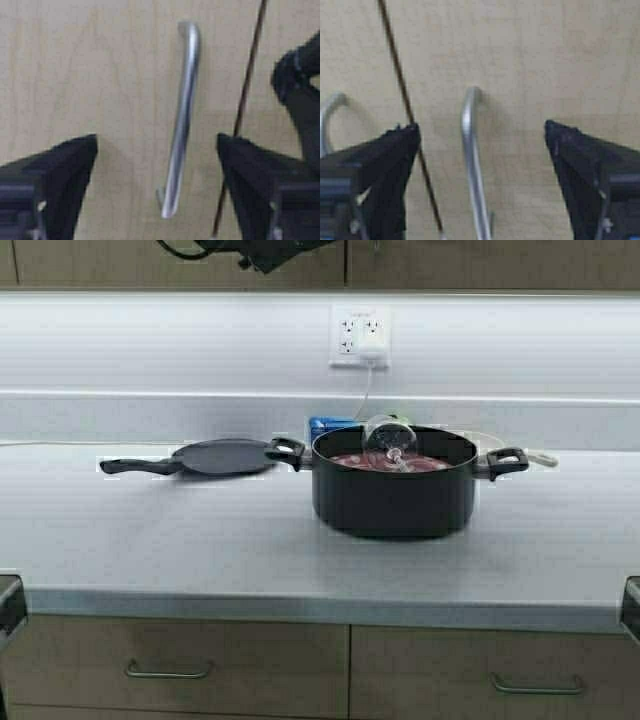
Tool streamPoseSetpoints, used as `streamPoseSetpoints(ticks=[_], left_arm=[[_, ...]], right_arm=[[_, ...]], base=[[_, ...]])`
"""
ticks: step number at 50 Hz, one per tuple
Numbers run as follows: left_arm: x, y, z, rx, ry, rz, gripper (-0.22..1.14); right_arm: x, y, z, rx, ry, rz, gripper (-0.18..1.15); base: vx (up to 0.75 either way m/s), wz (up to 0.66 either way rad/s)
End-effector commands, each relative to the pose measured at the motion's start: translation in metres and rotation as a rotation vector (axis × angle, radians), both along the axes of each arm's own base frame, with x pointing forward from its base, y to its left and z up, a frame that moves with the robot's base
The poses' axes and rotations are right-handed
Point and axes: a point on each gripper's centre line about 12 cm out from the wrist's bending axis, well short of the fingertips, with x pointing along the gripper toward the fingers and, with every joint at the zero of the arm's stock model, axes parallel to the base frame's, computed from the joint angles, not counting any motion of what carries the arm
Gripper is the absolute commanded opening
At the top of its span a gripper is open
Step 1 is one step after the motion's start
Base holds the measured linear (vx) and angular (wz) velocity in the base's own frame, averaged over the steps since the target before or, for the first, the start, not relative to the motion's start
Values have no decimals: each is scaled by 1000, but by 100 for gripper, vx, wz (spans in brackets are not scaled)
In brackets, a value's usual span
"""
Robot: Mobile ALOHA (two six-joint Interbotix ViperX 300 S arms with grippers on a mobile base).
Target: Open the cabinet, put the pot inside, then close it
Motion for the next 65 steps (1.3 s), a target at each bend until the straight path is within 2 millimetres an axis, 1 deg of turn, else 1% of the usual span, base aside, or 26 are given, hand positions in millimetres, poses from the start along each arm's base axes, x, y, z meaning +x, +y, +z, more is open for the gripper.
streamPoseSetpoints(ticks=[1,4,7,8,9,11,14,16,17,18,19,23,25,27,32,35,41,48,54,59,65], left_arm=[[6,2,21,-23,-32,1,98],[7,0,22,-17,-22,-10,91],[8,-3,23,-11,-10,-22,77],[9,-4,23,-7,-7,-26,70],[11,-4,23,-4,-4,-28,63],[14,-5,23,2,5,-35,46],[20,-8,22,15,28,-55,18],[23,-9,23,19,51,-72,2],[24,-10,24,19,61,-81,-4],[26,-10,24,21,74,-90,-9],[26,-10,25,20,81,-95,-9],[27,-7,28,23,85,-96,1],[24,-5,30,24,85,-97,6],[21,-4,34,29,87,-102,7],[14,-1,38,50,84,-109,4],[6,1,43,65,78,-119,3],[-16,8,52,81,79,-135,3],[-48,21,57,89,101,-150,3],[-79,35,64,100,125,-170,3],[-97,44,67,113,161,-197,3],[-116,54,69,132,194,-224,3]], right_arm=[[4,-8,14,24,-25,-18,101],[4,-8,13,22,-23,-18,94],[5,-8,12,25,-19,-20,78],[5,-7,11,24,-17,-19,70],[6,-7,11,25,-18,-19,58],[7,-6,10,25,-15,-14,39],[9,-1,9,22,-2,12,11],[10,1,9,21,4,30,-3],[10,1,9,19,7,34,-6],[10,2,10,20,7,38,-6],[10,2,10,18,7,38,-5],[9,1,10,10,4,38,7],[8,0,15,4,-5,38,11],[6,0,17,-10,-10,41,11],[-1,-3,23,-34,-15,48,8],[-8,-7,25,-43,-13,47,8],[-31,-19,33,-48,-2,62,8],[-66,-30,41,-51,34,131,8],[-94,-38,41,-53,70,194,8],[-113,-43,44,-52,86,241,8],[-132,-45,41,-58,119,302,8]], base=[[0,0],[0,0],[0,0],[0,0],[0,0],[0,0],[0,0],[-1,2],[-1,1],[-1,1],[-1,1],[-1,3],[-2,5],[-3,5],[-4,2],[-3,0],[-1,-1],[1,-1],[1,-2],[-1,-1],[-4,-3]])
